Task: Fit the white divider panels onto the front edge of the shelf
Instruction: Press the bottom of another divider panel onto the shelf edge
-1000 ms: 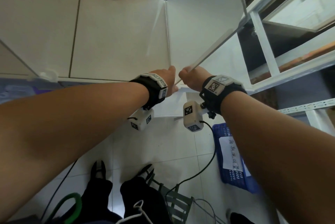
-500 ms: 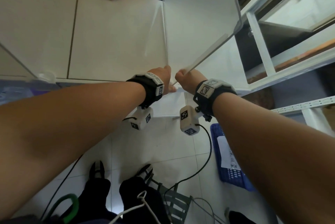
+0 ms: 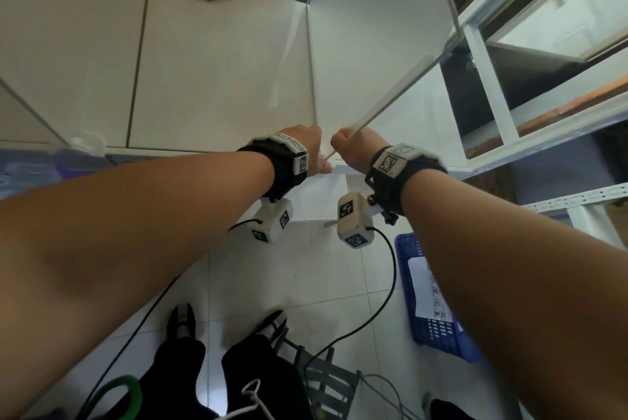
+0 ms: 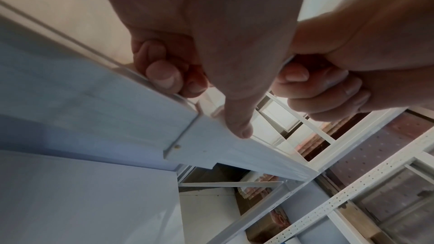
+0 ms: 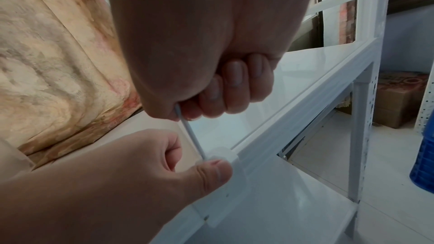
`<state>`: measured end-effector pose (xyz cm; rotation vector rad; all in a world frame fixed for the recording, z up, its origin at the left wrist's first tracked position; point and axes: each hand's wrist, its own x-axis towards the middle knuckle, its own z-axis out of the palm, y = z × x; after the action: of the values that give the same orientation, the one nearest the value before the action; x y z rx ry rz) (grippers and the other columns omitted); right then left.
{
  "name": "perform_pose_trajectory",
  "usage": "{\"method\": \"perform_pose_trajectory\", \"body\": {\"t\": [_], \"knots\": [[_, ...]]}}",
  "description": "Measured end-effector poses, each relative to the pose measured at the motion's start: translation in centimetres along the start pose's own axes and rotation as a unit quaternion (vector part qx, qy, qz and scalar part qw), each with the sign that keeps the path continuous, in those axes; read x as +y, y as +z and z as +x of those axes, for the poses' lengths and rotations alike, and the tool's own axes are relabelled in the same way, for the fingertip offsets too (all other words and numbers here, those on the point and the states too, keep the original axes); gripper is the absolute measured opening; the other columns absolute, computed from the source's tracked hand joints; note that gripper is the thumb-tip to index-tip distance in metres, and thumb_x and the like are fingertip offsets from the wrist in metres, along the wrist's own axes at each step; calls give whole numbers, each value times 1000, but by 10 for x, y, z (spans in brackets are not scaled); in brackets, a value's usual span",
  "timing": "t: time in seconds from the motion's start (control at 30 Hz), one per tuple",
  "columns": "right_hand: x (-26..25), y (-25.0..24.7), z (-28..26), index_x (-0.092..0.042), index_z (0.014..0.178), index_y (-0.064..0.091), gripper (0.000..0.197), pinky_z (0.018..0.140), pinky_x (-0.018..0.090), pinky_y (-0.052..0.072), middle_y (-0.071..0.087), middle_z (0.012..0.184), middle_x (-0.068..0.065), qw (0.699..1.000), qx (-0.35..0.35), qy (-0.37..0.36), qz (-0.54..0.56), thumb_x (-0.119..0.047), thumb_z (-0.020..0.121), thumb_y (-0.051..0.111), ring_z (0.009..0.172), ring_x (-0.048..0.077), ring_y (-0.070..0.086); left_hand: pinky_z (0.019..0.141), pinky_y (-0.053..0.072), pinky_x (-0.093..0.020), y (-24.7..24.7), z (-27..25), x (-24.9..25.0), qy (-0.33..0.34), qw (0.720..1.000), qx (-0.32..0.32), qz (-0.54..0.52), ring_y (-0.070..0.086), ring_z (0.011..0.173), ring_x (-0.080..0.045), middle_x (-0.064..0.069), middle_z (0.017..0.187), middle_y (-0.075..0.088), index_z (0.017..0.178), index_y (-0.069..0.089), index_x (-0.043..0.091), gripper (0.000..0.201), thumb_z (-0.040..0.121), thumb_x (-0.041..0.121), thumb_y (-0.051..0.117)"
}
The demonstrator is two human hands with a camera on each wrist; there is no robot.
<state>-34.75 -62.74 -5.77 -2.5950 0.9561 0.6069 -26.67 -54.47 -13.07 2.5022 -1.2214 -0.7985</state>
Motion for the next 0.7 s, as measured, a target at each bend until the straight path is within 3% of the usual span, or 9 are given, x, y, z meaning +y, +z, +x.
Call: {"method": "perform_pose_trajectory", "body": {"t": [0.2, 0.37, 0.5, 0.6, 0.7], "knots": [[1, 0, -1, -12, 90, 51, 19, 75, 32, 38, 51, 91, 8, 1000, -3, -3, -1, -24, 97, 39, 85, 23, 47, 67, 43, -34, -4, -6, 0, 25, 1000, 1, 9, 56, 81, -28, -10, 105, 61, 123, 46, 11, 58, 83, 46, 68], [-4, 6, 9, 4, 100, 63, 35, 56, 30, 36, 63, 91, 16, 1000, 8, 27, 6, -20, 94, 38, 75, 24, 51, 68, 45, -35, -7, -4, -2, 51, 998, -21, 39, 58, 82, -29, -13, 109, 63, 123, 48, 9, 55, 82, 36, 73], [2, 9, 6, -5, 102, 63, 31, 72, 30, 38, 64, 107, 17, 1000, 15, 4, -15, -22, 97, 37, 83, 22, 47, 66, 43, -34, -6, -2, -3, 41, 999, -19, 30, 54, 78, -27, -13, 109, 63, 120, 49, 9, 56, 79, 38, 76], [2, 12, 6, -12, 89, 55, 23, 71, 29, 36, 57, 94, 12, 1000, 27, 3, -8, -23, 98, 37, 82, 22, 47, 66, 43, -34, -7, -2, -2, 34, 999, -19, 19, 53, 78, -26, -13, 109, 63, 120, 49, 9, 58, 78, 37, 77], [-2, 16, 11, -7, 80, 53, 28, 54, 28, 35, 55, 77, 11, 999, 33, 24, 18, -21, 97, 36, 74, 24, 51, 67, 43, -34, -8, -3, -2, 29, 999, -17, 15, 54, 79, -26, -13, 110, 62, 120, 49, 9, 60, 77, 37, 78]]}}
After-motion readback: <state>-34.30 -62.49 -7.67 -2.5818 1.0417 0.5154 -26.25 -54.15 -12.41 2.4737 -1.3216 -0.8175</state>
